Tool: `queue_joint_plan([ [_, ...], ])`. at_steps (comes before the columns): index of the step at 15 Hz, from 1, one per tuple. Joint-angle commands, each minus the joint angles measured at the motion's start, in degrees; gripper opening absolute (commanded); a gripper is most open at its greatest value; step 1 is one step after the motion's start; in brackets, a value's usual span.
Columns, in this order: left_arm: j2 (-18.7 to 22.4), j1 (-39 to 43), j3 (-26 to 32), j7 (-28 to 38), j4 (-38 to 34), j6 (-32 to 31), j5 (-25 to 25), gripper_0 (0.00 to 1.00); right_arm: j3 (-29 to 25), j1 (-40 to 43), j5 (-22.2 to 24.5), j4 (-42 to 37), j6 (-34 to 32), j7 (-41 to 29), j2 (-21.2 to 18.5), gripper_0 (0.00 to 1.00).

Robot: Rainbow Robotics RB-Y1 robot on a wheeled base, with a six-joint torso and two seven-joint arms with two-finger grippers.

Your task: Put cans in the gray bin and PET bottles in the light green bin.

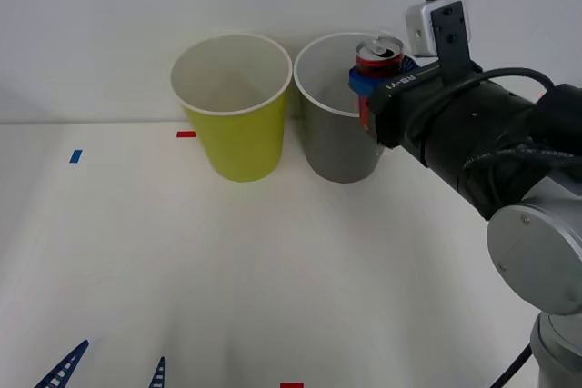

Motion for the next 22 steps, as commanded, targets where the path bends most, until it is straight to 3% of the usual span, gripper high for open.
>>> queue_joint_plan([
  [1,0.0,0.0,0.0,0.0,0.0,0.0,-0.01,1.0,-3.37,-7.91,-0.71,6.67,-0.55,-1.98,-1.32,0.0],
  [11,0.0,0.0,0.0,0.0,0.0,0.0,-0.01,1.0,-2.75,-11.25,-3.69,27.59,-28.85,-4.88,-5.1,0.0],
  [14,0.0,0.0,0.0,0.0,0.0,0.0,-0.01,1.0,-2.66,-14.24,-4.22,32.25,-30.43,-5.32,-5.63,0.0],
  [22,0.0,0.0,0.0,0.0,0.0,0.0,-0.01,1.0,-2.49,-16.7,-5.89,35.67,-30.52,-6.37,-6.42,0.0],
])
